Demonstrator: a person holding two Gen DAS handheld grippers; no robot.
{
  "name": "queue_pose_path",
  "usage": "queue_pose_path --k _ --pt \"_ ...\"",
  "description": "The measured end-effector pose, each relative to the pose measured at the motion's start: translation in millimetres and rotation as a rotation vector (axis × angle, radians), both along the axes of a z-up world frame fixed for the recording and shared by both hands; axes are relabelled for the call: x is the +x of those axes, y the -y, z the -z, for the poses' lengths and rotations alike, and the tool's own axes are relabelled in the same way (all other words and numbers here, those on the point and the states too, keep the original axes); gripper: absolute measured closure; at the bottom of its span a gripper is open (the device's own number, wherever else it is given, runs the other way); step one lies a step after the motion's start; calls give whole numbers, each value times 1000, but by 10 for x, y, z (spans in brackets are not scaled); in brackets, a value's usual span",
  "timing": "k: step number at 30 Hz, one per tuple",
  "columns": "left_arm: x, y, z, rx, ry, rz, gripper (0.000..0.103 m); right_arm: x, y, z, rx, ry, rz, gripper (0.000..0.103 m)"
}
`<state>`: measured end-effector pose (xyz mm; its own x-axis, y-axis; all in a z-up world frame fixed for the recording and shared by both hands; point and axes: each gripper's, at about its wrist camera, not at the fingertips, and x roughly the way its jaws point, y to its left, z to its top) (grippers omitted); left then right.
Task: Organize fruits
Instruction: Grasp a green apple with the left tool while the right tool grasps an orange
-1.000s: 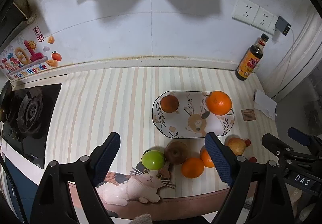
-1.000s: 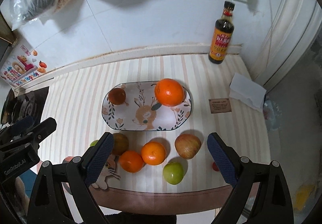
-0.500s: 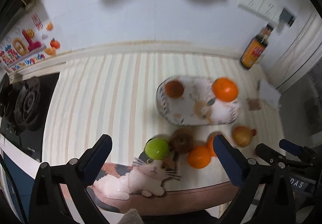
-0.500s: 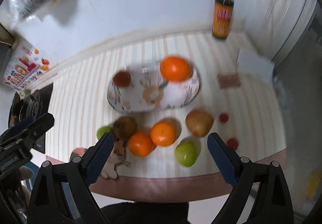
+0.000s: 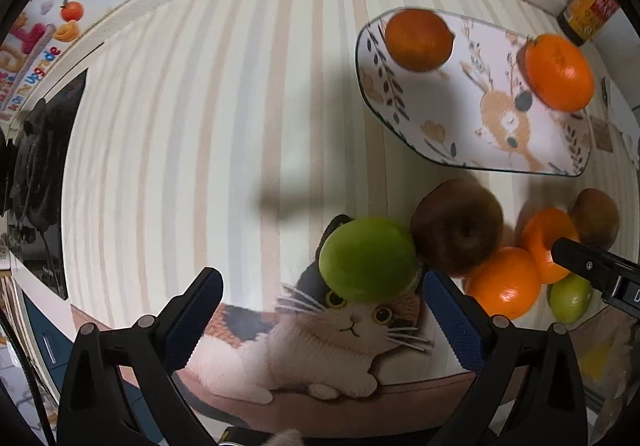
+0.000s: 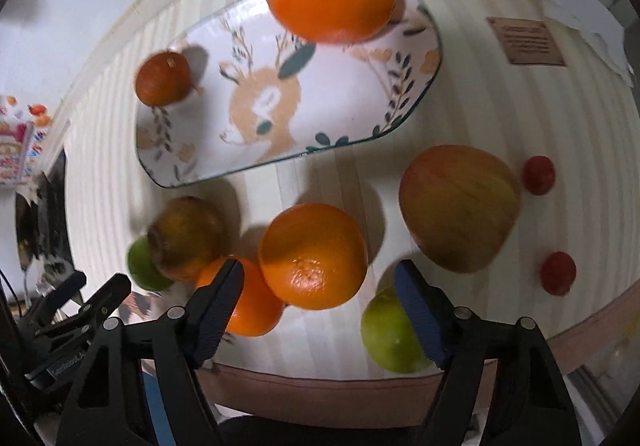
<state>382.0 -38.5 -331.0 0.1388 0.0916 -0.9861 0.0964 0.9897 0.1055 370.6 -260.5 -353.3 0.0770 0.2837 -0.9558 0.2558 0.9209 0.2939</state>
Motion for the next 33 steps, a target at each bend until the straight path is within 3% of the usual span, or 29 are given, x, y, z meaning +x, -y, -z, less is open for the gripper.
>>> queue_pose_path --k 4,12,14,18,19,24,27,33 --pt "36 64 134 -14 -27 25 0 57 -60 148 -2 -31 -30 23" --pt "68 12 208 -135 -47 17 7 180 -101 302 30 -58 -45 30" --pt "52 -22 224 -163 -52 17 21 191 -84 321 50 -65 -38 31" --pt "22 -74 272 -224 -72 9 34 197 -48 358 80 -75 -22 31" --pt "2 -74 262 -254 -73 9 44 193 8 358 86 -77 -20 31" --pt "-81 -101 222 -190 -60 8 44 198 26 349 94 -74 -31 35" --pt "-180 -235 211 -162 -65 -5 44 178 4 336 50 -71 -48 35" --pt "-208 -380 267 -189 -79 -22 41 112 -27 290 1 -65 -72 35"
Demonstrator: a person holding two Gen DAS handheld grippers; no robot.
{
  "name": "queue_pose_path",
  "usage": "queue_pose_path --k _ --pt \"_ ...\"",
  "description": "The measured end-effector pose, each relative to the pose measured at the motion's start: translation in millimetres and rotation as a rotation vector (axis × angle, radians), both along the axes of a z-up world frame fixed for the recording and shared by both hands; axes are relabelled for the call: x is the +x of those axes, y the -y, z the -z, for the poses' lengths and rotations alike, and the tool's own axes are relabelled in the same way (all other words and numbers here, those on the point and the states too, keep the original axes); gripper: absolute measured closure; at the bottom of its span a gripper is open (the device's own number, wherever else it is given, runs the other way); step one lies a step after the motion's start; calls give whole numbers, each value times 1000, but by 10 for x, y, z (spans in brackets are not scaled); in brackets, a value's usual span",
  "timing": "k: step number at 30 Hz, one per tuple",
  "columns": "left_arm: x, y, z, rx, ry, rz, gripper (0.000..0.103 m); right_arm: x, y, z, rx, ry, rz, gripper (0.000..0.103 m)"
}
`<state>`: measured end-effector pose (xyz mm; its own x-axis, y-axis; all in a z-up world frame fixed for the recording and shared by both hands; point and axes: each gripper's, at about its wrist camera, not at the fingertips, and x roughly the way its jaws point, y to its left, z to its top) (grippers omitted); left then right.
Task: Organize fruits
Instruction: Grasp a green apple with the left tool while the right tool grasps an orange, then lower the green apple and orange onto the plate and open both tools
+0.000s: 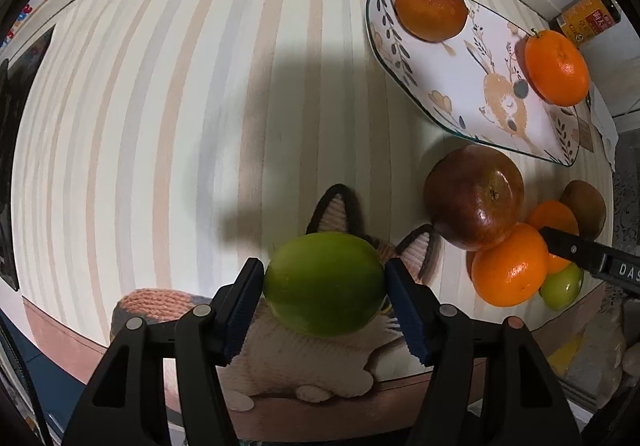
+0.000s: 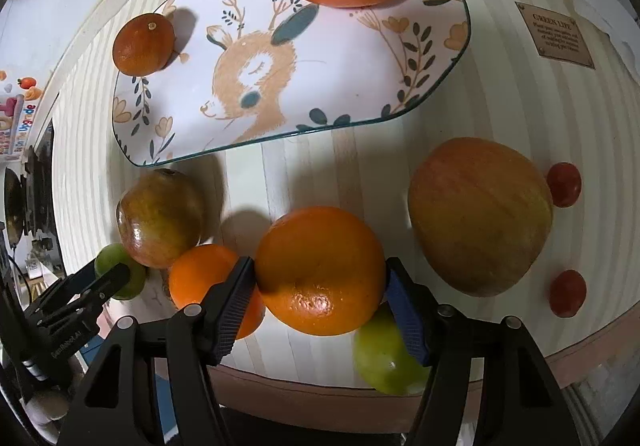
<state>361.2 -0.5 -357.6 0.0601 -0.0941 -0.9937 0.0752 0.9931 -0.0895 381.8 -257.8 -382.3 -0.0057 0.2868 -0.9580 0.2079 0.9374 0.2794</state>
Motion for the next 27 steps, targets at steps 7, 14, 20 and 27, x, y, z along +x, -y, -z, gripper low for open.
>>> queue_pose_path --k 7,14,20,27 --pt "71 16 52 23 -2 -7 44 4 13 -8 6 -15 -9 34" --pt "68 175 -70 17 26 -14 44 -11 -34 -14 -5 11 -17 35" --pt "151 244 -682 -48 127 -8 44 -67 26 -300 41 80 28 36" --pt "711 564 -1061 -94 175 20 44 218 194 -736 62 193 76 36"
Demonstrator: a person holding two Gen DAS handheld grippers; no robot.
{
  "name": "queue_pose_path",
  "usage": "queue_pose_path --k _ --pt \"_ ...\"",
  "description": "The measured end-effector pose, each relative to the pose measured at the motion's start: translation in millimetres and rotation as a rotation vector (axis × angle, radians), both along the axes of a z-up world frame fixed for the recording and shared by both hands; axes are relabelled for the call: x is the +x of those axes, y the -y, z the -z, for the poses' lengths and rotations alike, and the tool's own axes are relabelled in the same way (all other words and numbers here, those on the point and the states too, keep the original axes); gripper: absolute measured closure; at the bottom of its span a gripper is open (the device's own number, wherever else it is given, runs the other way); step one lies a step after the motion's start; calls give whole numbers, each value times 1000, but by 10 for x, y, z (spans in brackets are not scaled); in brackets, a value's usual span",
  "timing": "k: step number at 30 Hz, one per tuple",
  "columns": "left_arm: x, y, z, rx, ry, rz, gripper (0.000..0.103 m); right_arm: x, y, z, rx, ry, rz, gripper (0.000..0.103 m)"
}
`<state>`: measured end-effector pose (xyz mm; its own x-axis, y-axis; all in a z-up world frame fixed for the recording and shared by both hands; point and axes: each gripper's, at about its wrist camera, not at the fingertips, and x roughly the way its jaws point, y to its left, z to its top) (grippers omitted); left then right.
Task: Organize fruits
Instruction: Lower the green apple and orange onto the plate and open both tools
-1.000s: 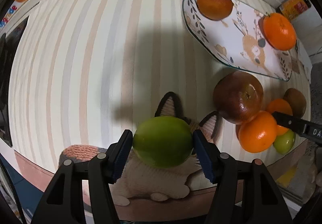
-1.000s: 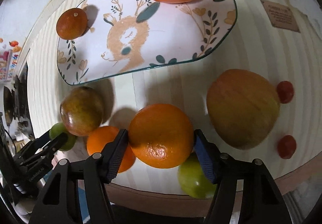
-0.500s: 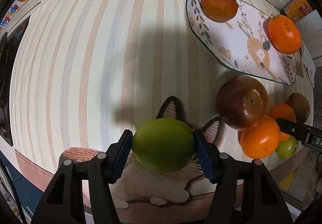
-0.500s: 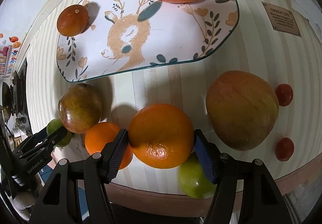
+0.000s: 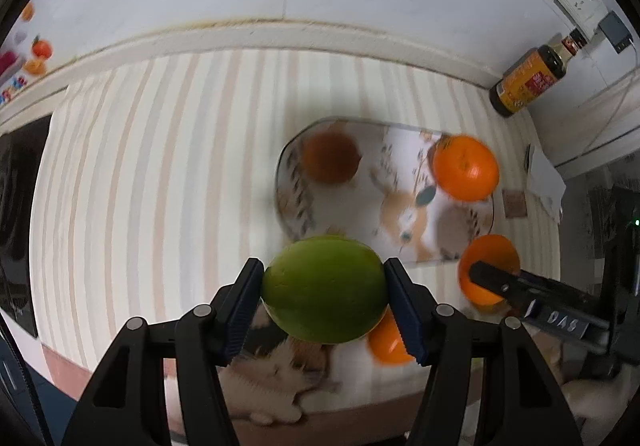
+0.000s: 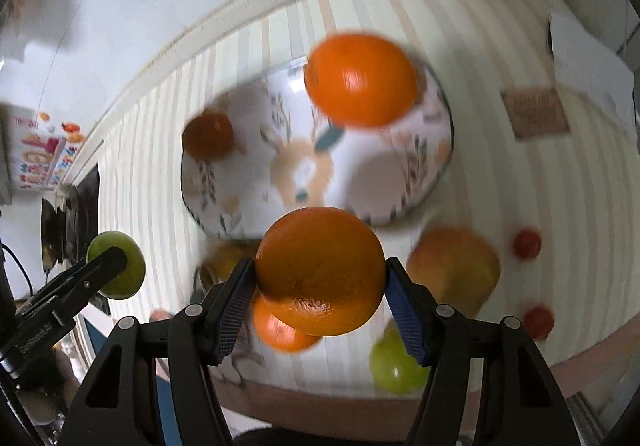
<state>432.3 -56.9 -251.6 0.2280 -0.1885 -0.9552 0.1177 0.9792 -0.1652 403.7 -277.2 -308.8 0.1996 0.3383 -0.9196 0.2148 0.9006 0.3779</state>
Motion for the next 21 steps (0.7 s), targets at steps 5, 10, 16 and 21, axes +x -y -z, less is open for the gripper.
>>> queue_pose_path --k 5,10,16,21 --pt "366 165 329 33 -80 6 44 315 22 164 -34 -20 8 36" --pt "536 242 630 79 -143 23 44 467 -32 352 -62 -42 1 36" --pt "578 240 820 93 -208 21 43 553 -9 426 -44 -61 16 35" --pt "583 194 847 79 -225 -3 43 584 102 507 11 -112 41 33"
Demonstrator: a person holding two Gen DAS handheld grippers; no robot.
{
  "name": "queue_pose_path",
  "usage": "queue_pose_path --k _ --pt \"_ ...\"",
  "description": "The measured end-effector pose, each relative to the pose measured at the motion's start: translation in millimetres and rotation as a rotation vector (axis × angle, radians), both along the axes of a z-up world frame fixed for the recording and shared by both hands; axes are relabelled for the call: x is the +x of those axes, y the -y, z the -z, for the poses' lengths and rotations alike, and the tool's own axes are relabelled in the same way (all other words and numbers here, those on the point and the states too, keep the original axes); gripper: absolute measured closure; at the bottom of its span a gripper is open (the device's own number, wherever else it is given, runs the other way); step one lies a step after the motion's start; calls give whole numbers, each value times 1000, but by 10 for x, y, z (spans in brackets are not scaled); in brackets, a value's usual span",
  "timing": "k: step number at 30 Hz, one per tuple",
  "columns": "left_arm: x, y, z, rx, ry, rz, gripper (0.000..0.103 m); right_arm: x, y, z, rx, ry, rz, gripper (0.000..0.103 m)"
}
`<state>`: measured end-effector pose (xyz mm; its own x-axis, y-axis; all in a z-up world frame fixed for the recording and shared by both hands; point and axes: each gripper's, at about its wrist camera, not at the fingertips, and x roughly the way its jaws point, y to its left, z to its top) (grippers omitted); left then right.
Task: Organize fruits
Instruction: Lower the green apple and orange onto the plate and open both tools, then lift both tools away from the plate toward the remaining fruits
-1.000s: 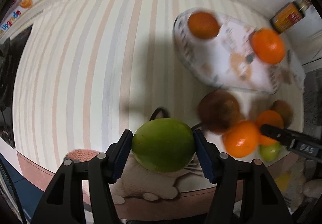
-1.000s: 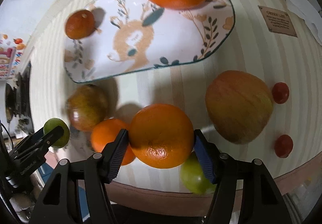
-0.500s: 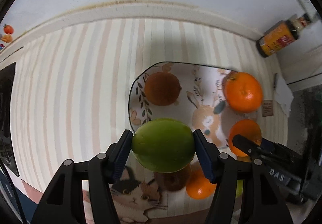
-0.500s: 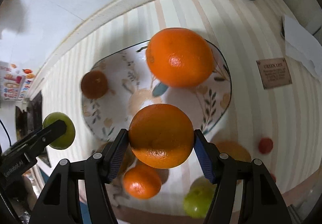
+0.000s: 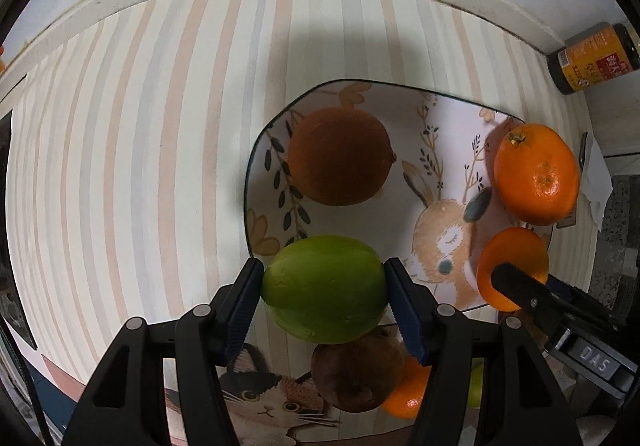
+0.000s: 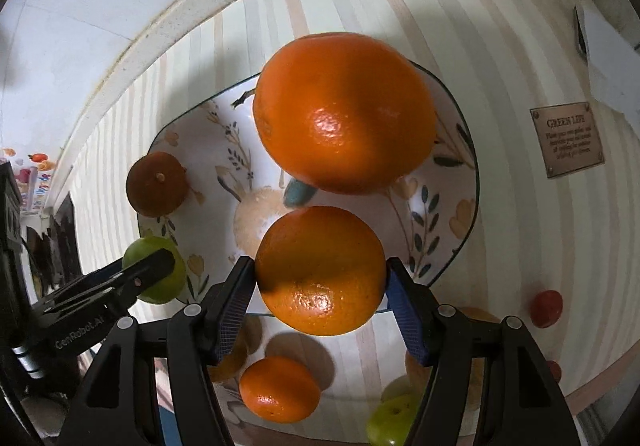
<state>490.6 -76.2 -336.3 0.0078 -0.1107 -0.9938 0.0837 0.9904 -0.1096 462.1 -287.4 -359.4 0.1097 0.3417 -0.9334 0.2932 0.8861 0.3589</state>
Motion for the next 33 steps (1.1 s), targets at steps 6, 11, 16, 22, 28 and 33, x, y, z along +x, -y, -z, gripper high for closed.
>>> queue_pose_path --k 6,11,16,22,28,33 --pt "-66 -87 -140 23 49 0 13 -51 51 -174 -55 27 -21 5" --pt "-187 -135 -359 37 108 -1 13 -169 31 -368 -200 62 -59 5" --pt "-395 -140 -685 45 197 3 13 -377 41 -649 -259 121 -59 5" --pt "-732 -41 -1127 77 341 23 13 -593 -35 -1065 -310 210 -70 5" --pt "-1086 -95 -1486 81 461 12 13 -936 -121 -1461 -365 296 -88 5" --pt "-1370 -94 -1669 78 512 20 13 -1243 -159 -1727 -382 352 -87 5"
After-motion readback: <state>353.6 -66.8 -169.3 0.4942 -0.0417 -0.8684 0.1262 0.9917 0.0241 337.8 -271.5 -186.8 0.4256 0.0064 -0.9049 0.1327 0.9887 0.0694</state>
